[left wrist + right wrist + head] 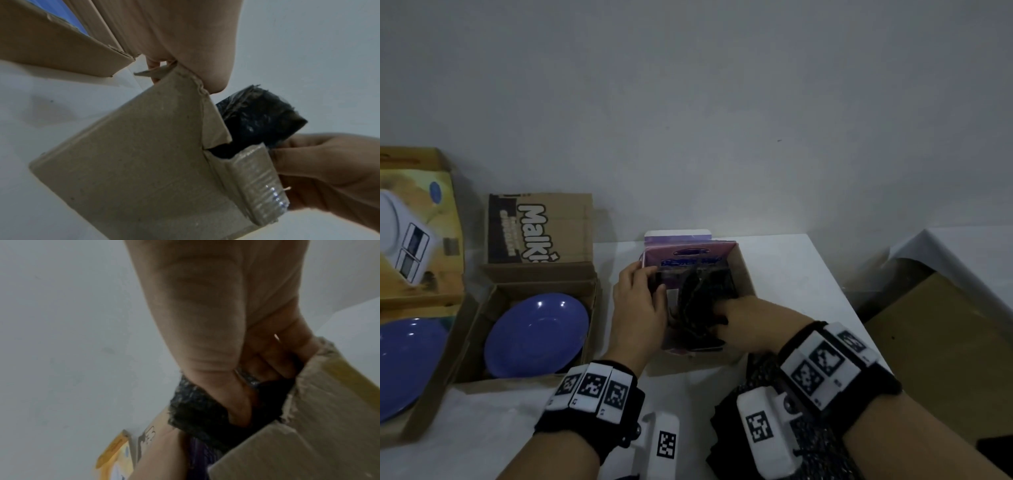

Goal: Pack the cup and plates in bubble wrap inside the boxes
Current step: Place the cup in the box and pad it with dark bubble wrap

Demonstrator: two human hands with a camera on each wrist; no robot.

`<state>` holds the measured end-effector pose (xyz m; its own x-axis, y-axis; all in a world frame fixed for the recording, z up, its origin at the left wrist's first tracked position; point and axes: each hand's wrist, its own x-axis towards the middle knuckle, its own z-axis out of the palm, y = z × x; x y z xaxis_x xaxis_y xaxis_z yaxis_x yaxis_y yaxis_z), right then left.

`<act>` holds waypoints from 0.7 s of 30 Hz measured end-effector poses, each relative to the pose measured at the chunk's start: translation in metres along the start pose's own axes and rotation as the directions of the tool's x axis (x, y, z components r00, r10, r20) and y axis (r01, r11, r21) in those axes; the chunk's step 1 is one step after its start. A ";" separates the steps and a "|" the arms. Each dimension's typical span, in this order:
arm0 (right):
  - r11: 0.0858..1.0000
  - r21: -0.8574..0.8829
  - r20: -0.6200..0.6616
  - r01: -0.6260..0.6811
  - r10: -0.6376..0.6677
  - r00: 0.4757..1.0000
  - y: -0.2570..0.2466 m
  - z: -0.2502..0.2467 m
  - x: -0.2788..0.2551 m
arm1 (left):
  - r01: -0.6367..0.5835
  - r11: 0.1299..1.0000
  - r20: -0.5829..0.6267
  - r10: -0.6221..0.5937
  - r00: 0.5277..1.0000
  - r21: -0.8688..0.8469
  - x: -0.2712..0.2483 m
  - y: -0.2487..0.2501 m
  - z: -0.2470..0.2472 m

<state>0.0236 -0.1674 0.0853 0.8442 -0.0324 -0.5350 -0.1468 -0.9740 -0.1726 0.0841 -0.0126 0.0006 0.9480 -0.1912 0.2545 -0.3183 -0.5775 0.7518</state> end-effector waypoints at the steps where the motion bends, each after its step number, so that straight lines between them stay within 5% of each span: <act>1: 1.000 -0.007 -0.117 0.028 -0.029 0.993 0.000 -0.002 -0.003 | 0.002 1.000 0.000 -0.002 1.000 -0.005 0.000 0.000 0.000; 4: 0.972 -0.113 -0.400 0.206 -0.234 0.886 -0.009 -0.004 -0.015 | 0.006 1.000 0.004 -0.006 1.000 -0.013 0.001 0.001 0.000; 7: 0.921 -0.211 -0.280 0.326 -0.377 0.883 -0.014 0.003 -0.012 | 0.011 0.999 -0.003 -0.011 1.000 -0.039 0.001 0.001 0.000; 11: 0.937 -0.318 -0.230 0.145 -0.225 0.947 0.003 0.003 -0.008 | 0.021 1.000 -0.008 -0.021 1.000 -0.019 0.001 0.001 0.000; 13: 0.956 -0.249 -0.091 0.158 -0.186 0.978 0.008 0.004 -0.007 | 0.018 1.000 -0.007 -0.018 1.000 -0.006 0.001 0.001 0.000; 16: 0.981 -0.122 0.093 0.152 -0.141 0.986 0.000 0.003 -0.006 | 0.028 1.000 -0.012 -0.028 1.000 -0.006 0.000 0.002 0.001; 21: 0.998 -0.044 0.156 0.055 -0.048 0.987 -0.019 0.005 -0.001 | 0.031 1.000 -0.002 -0.031 1.000 -0.005 0.000 0.004 -0.001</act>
<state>0.0230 -0.1482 0.0846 0.7594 0.0494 -0.6488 -0.0772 -0.9832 -0.1652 0.0826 -0.0141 0.0037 0.9574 -0.1719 0.2322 -0.2889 -0.5792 0.7623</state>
